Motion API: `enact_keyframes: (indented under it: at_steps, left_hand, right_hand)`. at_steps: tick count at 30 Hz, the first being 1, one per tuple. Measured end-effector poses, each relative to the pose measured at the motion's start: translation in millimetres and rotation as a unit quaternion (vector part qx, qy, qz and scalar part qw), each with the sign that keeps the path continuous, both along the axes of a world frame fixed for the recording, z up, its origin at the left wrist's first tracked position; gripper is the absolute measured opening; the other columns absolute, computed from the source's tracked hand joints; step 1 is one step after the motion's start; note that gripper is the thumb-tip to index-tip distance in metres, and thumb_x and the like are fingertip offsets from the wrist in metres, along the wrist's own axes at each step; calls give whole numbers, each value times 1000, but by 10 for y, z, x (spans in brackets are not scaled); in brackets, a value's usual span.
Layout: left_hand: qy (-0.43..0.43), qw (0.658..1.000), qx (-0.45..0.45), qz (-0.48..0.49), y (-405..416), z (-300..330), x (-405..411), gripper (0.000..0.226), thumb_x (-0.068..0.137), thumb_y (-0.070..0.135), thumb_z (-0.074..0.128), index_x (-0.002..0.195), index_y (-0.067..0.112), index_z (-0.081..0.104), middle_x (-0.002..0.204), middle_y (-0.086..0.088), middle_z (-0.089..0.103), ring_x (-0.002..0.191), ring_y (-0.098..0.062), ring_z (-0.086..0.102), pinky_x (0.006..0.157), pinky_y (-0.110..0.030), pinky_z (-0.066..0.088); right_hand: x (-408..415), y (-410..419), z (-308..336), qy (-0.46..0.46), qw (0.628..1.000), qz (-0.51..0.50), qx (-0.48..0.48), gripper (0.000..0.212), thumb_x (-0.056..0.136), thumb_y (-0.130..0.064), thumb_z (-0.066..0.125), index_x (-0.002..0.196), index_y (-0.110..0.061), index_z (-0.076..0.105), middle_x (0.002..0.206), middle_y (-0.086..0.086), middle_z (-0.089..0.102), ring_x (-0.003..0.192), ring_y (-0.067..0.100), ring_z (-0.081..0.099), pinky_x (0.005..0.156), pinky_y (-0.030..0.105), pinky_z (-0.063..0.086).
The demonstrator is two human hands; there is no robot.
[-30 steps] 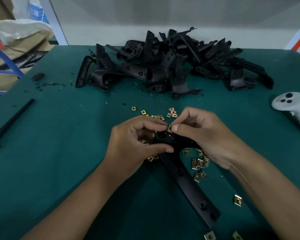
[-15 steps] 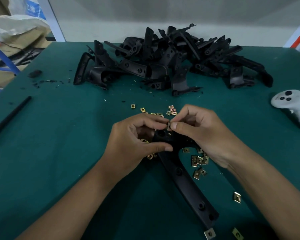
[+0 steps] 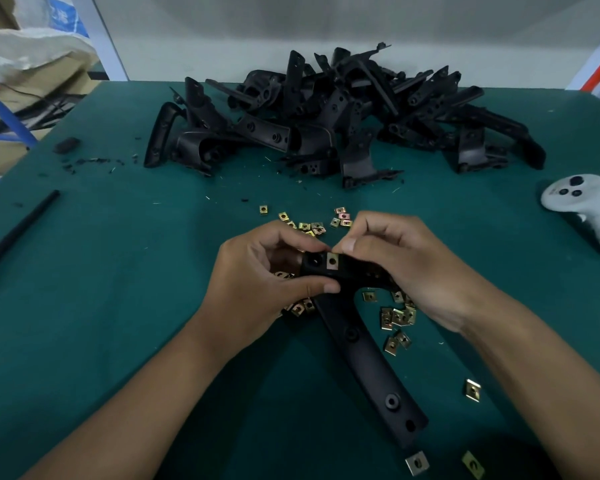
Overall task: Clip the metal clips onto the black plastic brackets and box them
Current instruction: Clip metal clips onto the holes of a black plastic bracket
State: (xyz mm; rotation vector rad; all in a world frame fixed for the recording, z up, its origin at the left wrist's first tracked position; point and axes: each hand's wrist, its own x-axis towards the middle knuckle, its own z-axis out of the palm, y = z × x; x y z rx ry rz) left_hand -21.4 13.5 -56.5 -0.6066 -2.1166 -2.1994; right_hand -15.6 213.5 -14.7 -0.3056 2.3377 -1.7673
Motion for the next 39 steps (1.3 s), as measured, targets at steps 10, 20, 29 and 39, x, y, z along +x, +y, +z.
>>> enact_keyframes:
  at_steps: [10, 20, 29, 39]
  left_hand:
    - [-52, 996, 56, -34, -84, 54, -106, 36, 72, 8, 85, 102, 22, 70, 94, 4, 75, 89, -9, 69, 79, -19, 55]
    - [-215, 934, 275, -72, -161, 80, -177, 19, 89, 11, 63, 106, 18, 67, 105, -3, 74, 84, -15, 72, 70, -27, 59]
    - [-221, 947, 197, -121, -74, 15, -114, 31, 87, 7, 64, 118, 11, 63, 114, -12, 71, 92, -21, 70, 75, -31, 60]
    - [-149, 978, 78, -125, -52, -22, -101, 43, 77, 4, 82, 113, 10, 58, 107, -2, 72, 88, -13, 67, 76, -25, 58]
  right_hand:
    - [-184, 151, -253, 13, 997, -25, 74, 30, 105, -40, 47, 101, -32, 75, 95, -17, 74, 92, -1, 67, 80, 21, 48]
    - [-151, 108, -432, 265, 906, 56, 325, 15, 95, -36, 68, 108, -30, 72, 99, -20, 65, 93, 4, 55, 86, 28, 45]
    - [-231, 161, -235, -24, 982, -49, -179, 13, 88, -20, 68, 99, -22, 75, 93, -2, 74, 87, 9, 70, 69, 21, 54]
    - [-201, 157, -171, -41, 975, -19, -217, 15, 79, -21, 75, 93, -26, 76, 86, -5, 73, 81, 5, 67, 62, 16, 48]
